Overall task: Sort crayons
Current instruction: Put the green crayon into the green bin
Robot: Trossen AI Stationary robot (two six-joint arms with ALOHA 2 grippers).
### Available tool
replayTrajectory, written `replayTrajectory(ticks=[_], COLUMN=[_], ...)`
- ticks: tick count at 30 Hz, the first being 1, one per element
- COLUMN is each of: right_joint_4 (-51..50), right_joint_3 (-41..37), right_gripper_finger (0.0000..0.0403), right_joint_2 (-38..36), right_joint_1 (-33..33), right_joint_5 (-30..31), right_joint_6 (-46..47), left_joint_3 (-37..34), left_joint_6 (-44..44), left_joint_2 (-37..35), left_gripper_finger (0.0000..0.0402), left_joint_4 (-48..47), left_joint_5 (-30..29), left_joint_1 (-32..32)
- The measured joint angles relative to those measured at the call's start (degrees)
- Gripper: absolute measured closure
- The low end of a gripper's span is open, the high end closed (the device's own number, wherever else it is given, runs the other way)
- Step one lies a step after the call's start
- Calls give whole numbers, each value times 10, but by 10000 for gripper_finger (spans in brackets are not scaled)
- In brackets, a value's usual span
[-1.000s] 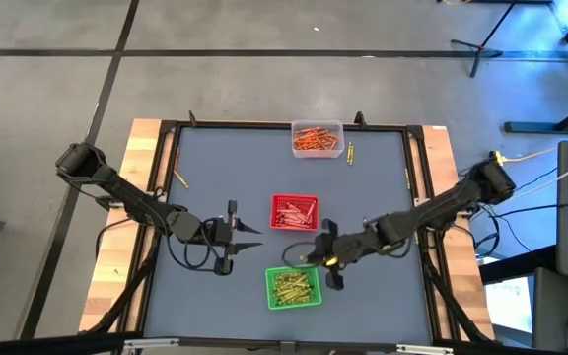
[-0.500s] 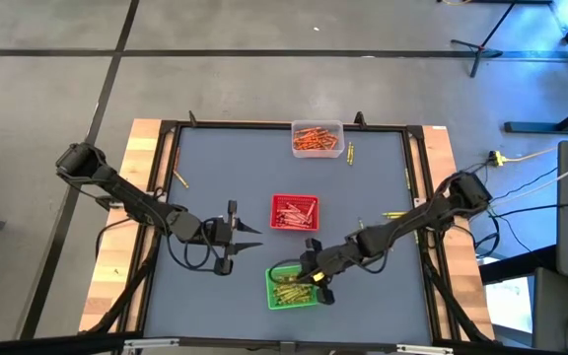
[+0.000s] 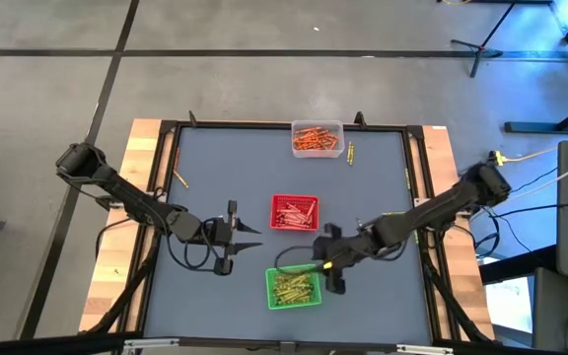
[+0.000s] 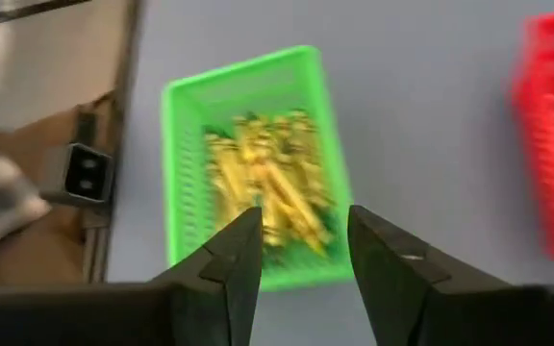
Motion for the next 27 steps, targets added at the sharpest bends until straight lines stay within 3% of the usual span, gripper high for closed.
replayTrajectory(ticks=[7,12,22,27], right_joint_4=[-242,-373,-404,-343], right_joint_3=[2,-9,-124,-175], right_gripper_finger=[249,249,249,249], right_joint_2=[-56,-58,-59,-59], right_joint_1=[-1,-2,-68,-108], right_joint_5=[103,130,82,38], right_joint_6=[110,185,297,299], left_joint_3=[0,0,0,0], left_joint_6=[0,0,0,0], left_joint_2=[0,0,0,0], left_gripper_finger=[292,292,292,292], left_joint_4=[0,0,0,0], left_joint_5=[0,0,0,0], left_joint_1=[0,0,0,0])
